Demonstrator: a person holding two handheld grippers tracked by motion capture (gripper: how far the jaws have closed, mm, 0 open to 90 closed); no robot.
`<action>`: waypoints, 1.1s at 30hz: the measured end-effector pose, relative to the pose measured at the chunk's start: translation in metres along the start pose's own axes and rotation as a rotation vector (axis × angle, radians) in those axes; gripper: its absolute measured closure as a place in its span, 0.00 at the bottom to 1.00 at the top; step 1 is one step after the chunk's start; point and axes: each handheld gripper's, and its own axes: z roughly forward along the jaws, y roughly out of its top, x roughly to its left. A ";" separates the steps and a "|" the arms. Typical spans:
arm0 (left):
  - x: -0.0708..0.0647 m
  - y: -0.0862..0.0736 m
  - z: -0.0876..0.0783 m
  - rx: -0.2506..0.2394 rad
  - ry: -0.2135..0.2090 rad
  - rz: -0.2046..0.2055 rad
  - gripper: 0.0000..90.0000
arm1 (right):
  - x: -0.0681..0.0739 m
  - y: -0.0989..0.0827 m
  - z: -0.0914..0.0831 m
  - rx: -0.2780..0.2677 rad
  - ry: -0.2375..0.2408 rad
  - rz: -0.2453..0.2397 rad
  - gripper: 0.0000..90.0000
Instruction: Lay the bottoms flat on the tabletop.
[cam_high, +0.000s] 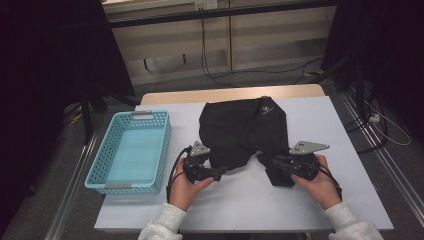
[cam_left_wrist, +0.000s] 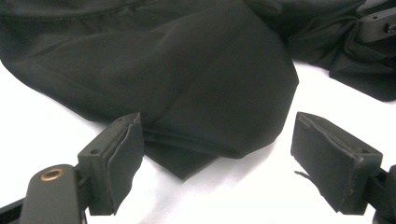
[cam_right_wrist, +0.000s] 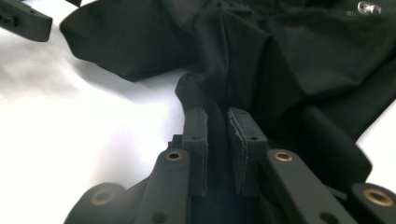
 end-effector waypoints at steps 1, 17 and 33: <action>0.000 0.000 0.000 0.000 0.000 0.000 0.19 | 0.000 0.001 -0.002 -0.008 -0.007 -0.001 0.84; -0.004 0.003 -0.002 -0.009 -0.012 0.003 0.19 | 0.011 0.003 0.002 0.026 0.049 -0.029 0.89; -0.009 0.006 0.000 -0.009 -0.032 0.012 0.20 | 0.024 0.007 0.009 0.021 0.102 -0.028 0.97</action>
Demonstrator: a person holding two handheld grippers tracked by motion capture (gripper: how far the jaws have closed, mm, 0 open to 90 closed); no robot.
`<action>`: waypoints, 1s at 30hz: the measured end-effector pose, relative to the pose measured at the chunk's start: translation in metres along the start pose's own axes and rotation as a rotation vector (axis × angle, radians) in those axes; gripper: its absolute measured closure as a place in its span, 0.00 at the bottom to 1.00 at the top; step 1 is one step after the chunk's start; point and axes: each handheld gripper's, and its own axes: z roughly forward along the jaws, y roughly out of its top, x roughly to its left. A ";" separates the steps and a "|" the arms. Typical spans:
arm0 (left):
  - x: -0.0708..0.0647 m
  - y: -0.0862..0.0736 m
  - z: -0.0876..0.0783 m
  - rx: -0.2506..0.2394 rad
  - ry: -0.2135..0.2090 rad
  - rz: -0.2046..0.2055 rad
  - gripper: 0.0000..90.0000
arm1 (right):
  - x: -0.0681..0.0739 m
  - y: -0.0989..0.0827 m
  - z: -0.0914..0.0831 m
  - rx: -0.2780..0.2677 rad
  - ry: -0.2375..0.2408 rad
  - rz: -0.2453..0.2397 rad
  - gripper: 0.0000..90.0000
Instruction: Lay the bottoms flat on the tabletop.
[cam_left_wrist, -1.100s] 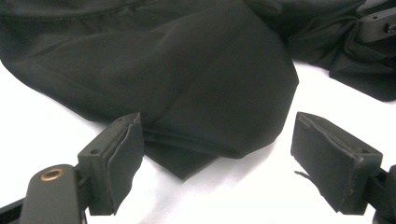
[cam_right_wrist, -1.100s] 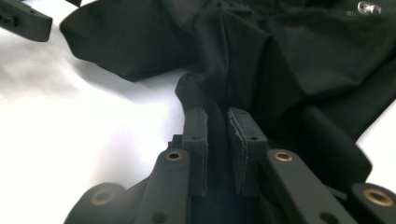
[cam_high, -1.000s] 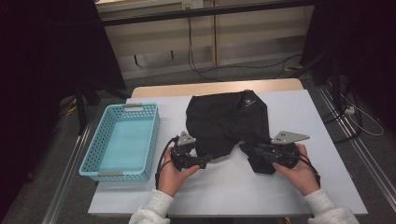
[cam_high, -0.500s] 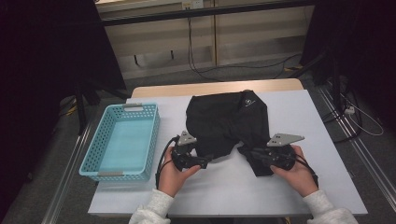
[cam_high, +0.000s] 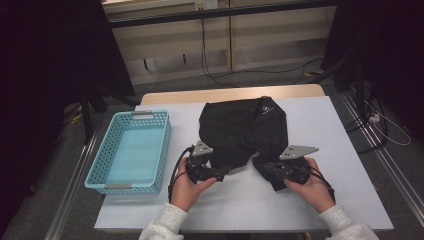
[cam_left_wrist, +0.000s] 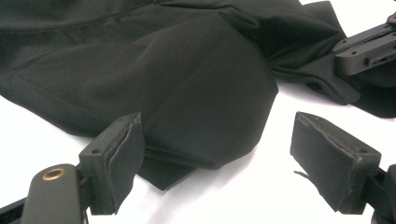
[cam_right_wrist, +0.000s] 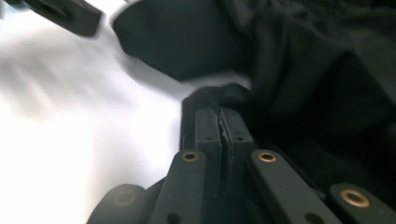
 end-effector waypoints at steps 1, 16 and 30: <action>-0.001 0.000 0.000 -0.003 -0.003 -0.004 0.20 | 0.002 0.002 -0.001 -0.007 0.010 -0.002 0.97; -0.007 0.005 0.000 -0.009 -0.031 0.002 0.21 | -0.012 -0.002 -0.010 -0.059 -0.098 0.079 0.51; -0.019 0.014 0.008 -0.009 -0.078 0.036 0.23 | -0.019 -0.019 -0.036 -0.052 -0.190 0.110 0.35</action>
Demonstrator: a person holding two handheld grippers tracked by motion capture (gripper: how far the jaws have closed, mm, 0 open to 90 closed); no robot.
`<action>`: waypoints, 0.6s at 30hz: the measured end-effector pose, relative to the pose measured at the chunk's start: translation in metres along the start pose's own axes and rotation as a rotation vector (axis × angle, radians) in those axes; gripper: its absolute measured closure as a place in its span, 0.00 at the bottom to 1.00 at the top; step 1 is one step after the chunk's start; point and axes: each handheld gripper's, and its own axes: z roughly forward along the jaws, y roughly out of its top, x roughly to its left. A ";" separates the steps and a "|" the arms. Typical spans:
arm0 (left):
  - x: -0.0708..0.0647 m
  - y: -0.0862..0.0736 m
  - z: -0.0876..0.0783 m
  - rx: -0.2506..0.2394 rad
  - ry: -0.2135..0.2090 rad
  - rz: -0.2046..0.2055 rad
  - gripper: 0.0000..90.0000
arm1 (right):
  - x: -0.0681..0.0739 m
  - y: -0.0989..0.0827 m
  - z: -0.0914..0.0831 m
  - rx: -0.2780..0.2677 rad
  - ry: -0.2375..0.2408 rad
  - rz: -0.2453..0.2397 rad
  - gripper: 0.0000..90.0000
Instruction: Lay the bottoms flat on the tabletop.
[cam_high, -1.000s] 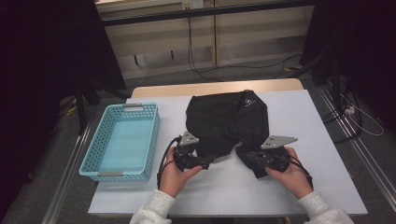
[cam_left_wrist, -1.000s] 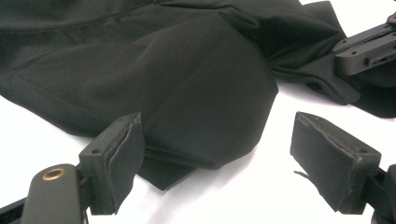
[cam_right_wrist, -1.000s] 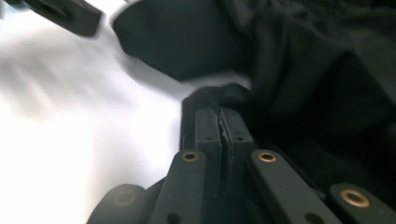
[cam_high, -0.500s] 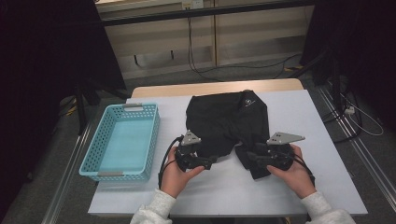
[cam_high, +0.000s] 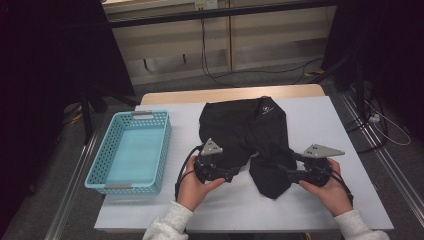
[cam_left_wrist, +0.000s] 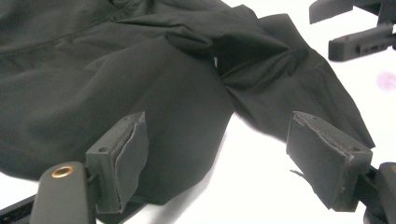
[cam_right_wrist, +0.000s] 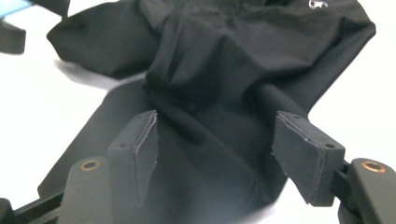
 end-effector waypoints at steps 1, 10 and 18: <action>0.000 0.001 0.000 0.002 -0.002 0.006 0.23 | 0.001 -0.001 -0.001 0.007 -0.003 -0.010 0.37; -0.008 0.004 0.010 0.008 -0.041 0.013 0.27 | 0.005 -0.017 -0.007 0.077 -0.010 -0.063 0.54; -0.016 0.001 0.023 0.029 -0.057 0.040 0.27 | 0.007 -0.025 0.005 0.130 0.025 -0.090 0.66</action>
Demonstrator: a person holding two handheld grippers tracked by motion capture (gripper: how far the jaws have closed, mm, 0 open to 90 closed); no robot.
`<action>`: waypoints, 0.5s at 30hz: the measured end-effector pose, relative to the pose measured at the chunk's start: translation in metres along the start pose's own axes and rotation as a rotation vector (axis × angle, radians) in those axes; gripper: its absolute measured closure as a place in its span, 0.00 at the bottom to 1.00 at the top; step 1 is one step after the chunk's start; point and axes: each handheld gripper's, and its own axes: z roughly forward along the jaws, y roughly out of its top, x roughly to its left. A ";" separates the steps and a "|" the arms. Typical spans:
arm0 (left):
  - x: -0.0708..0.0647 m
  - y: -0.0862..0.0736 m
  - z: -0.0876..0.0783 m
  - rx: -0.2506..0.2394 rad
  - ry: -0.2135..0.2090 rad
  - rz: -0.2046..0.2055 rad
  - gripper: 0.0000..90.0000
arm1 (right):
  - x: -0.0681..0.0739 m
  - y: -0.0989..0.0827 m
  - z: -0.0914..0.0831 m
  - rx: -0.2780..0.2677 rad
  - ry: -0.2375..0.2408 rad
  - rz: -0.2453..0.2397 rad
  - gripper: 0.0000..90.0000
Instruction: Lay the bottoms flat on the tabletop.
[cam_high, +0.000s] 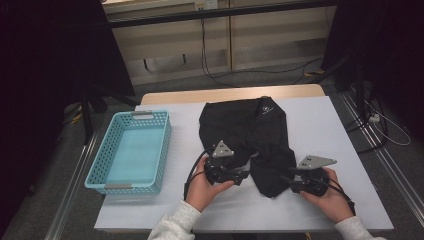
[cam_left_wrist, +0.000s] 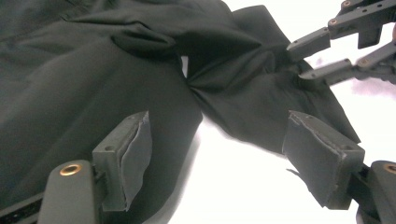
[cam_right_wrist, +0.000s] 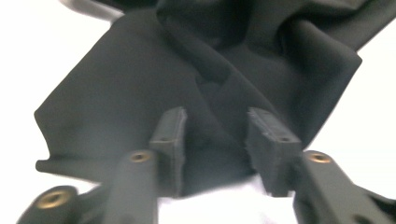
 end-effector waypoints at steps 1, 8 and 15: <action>-0.001 -0.001 0.002 0.007 -0.003 0.002 0.27 | 0.000 0.000 0.001 -0.007 0.009 0.006 0.72; -0.007 -0.003 0.013 0.034 -0.031 0.009 0.33 | -0.006 0.008 0.009 -0.017 0.020 0.065 1.00; -0.007 -0.005 0.023 0.057 -0.038 0.021 0.35 | -0.022 0.012 0.000 -0.087 -0.037 0.128 1.00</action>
